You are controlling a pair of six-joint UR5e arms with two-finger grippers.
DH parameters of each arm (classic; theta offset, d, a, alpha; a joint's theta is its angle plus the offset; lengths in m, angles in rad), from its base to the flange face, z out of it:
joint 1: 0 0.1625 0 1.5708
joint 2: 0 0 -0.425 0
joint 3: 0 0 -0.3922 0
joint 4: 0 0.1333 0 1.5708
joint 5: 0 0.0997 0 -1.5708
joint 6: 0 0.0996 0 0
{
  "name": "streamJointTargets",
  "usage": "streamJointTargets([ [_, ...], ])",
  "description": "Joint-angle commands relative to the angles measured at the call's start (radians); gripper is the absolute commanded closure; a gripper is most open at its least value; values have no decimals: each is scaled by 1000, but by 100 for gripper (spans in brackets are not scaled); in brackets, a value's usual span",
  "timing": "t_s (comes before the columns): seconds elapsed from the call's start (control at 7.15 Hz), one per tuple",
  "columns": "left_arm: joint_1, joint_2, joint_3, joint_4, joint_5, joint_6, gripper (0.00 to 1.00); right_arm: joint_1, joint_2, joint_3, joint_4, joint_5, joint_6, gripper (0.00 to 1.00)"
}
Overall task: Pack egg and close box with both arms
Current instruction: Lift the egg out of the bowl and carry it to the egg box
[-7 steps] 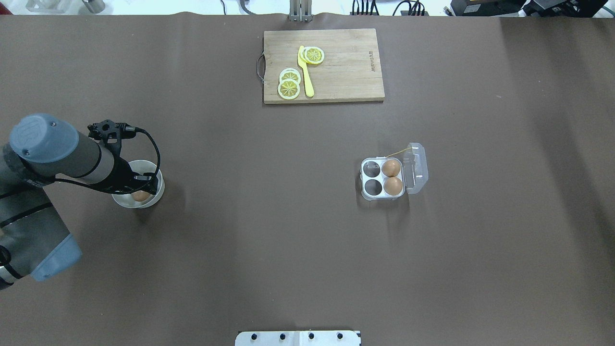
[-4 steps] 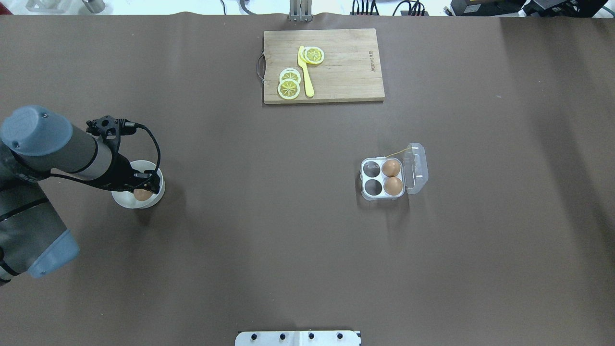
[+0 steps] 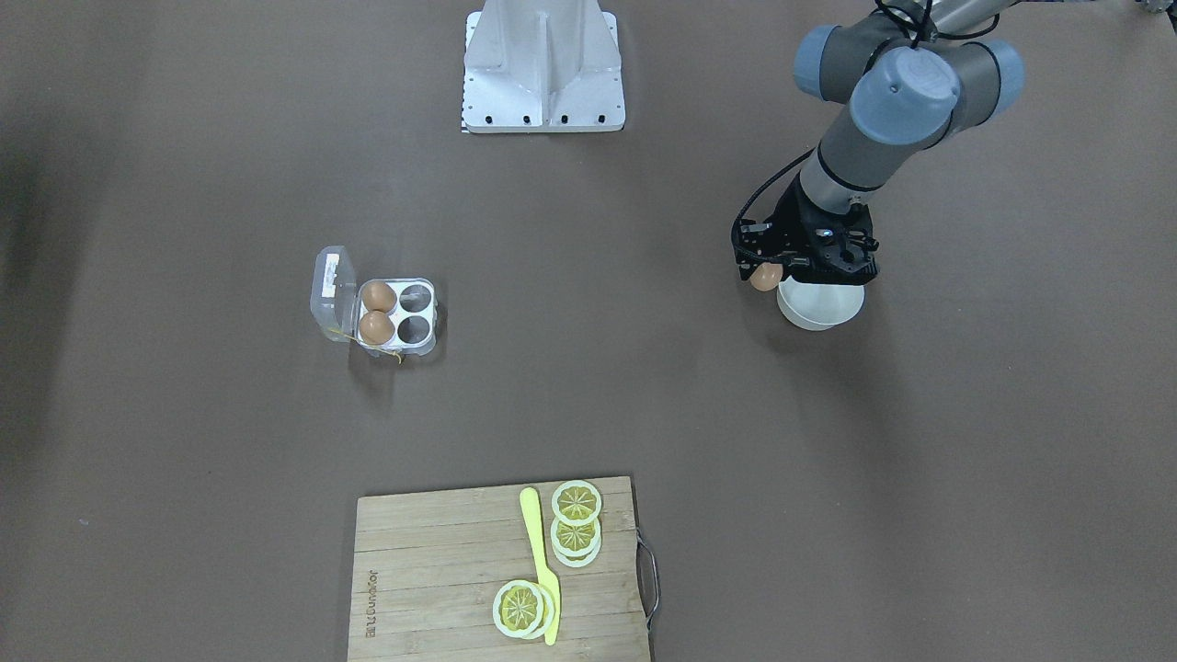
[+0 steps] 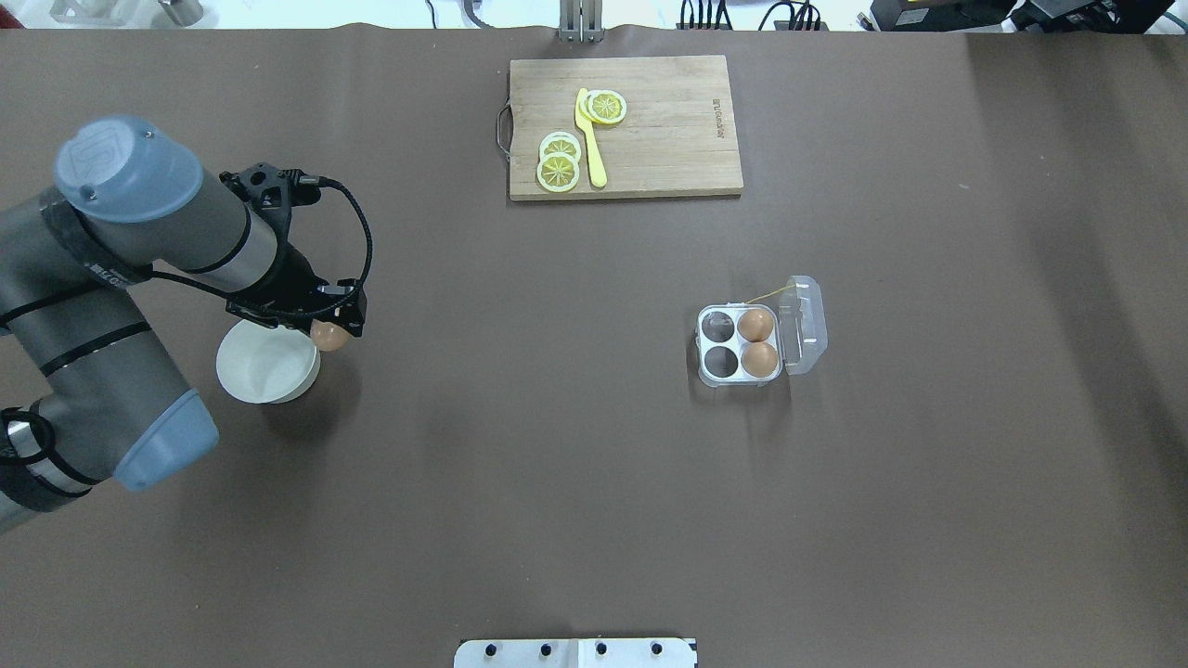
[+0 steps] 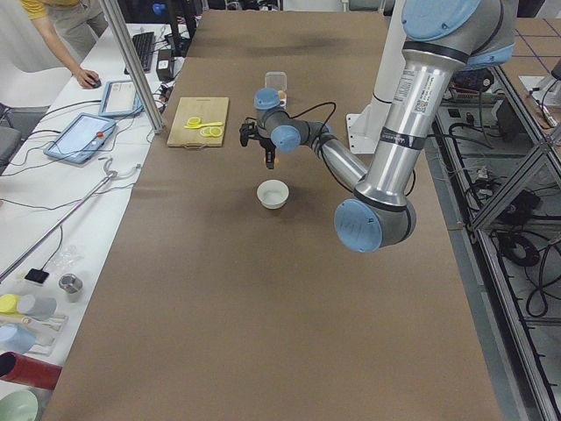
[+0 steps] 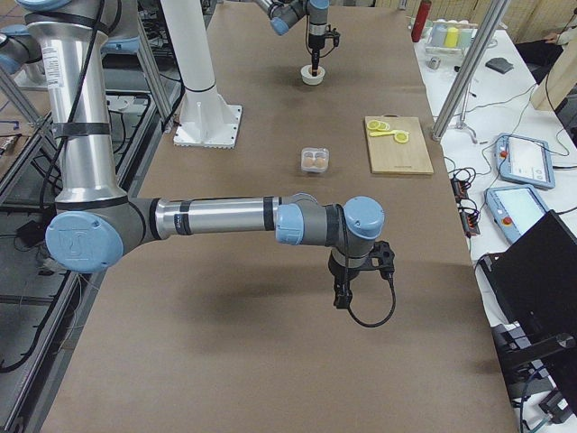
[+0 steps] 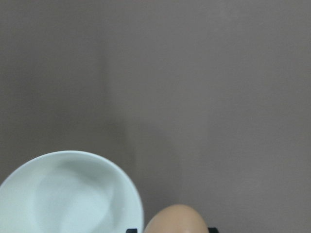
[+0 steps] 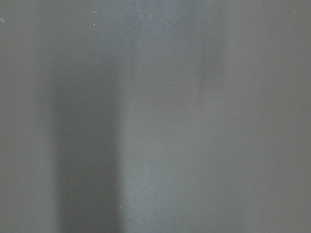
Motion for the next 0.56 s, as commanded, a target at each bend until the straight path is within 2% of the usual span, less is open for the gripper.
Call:
streamJointTargets([
  [0.0,4,-104,15,55,1,-7,67,-6,3,2,1,-5,-5,0],
  [0.42,19,-254,104,58,7,-10,67,-9,1,1,1,-8,-11,0],
])
